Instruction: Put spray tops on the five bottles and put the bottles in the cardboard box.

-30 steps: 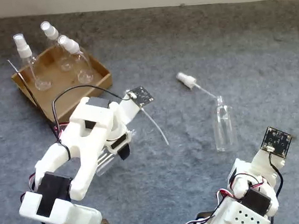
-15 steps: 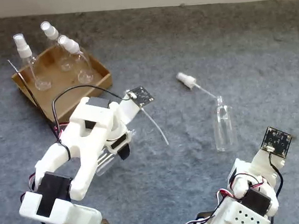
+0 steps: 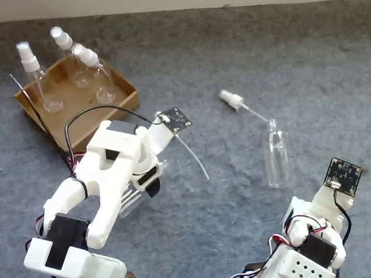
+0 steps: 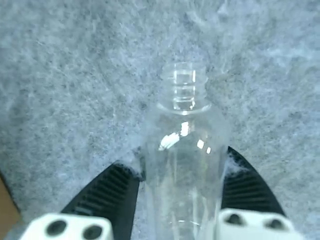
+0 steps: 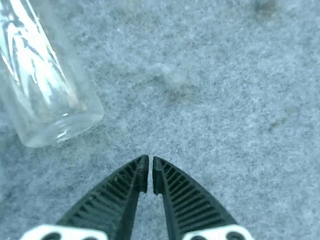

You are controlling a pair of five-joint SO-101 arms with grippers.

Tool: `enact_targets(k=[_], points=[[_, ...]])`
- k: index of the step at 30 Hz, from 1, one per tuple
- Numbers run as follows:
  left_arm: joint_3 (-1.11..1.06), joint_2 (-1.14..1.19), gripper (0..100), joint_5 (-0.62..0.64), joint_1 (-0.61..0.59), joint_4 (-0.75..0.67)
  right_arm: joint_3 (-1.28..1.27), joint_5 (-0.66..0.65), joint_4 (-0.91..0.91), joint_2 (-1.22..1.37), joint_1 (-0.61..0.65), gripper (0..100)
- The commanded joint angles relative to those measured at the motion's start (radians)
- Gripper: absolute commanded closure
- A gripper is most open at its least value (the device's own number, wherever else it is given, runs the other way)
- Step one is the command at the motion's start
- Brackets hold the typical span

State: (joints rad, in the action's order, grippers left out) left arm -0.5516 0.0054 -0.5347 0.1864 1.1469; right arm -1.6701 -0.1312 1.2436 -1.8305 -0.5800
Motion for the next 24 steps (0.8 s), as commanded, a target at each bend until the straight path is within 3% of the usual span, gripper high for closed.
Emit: enact_targets(k=[1, 7, 15, 24], points=[[0.028, -0.024, 92, -0.008, 0.016, 0.008, -0.134, -0.009, 0.007, -0.005, -0.004, 97.9], [-0.005, -0.179, 91, 0.017, 0.016, 0.009, -0.134, -0.009, 0.007, -0.005, -0.004, 97.9], [-0.099, -0.49, 91, 0.261, 0.016, -0.031, -0.134, -0.009, 0.007, -0.005, -0.004, 97.9], [-0.466, -0.773, 92, 0.298, 0.016, -0.44, -0.134, -0.009, 0.007, -0.005, -0.004, 97.9]])
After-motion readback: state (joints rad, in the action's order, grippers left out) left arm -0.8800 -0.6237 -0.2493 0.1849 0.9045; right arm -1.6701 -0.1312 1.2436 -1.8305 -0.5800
